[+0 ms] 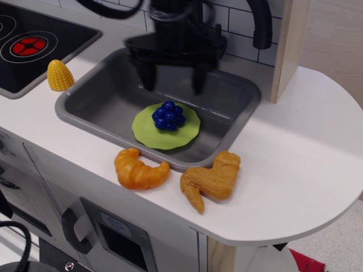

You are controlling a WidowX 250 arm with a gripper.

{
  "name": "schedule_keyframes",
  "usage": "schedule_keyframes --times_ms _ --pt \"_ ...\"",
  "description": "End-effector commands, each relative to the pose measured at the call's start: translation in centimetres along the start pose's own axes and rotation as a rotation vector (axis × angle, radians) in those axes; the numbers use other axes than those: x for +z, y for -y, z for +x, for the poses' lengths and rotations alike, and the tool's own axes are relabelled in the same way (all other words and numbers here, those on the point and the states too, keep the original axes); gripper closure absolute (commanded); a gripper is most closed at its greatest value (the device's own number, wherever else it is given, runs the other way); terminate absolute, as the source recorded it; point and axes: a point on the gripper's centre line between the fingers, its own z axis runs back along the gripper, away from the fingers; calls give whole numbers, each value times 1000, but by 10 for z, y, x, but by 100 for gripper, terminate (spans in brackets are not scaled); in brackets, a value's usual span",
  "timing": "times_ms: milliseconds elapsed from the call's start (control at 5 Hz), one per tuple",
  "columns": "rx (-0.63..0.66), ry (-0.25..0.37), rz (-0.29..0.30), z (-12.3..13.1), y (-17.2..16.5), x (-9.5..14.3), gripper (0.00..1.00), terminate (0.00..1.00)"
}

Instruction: Take blueberries off plate sink

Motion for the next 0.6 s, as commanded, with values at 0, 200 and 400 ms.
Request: schedule_keyframes --times_ms 0,200,400 --pt "40 55 57 42 -38 20 0 0" --pt "53 40 9 43 -41 5 0 0" --pt "60 24 -19 43 -34 -8 0 0"
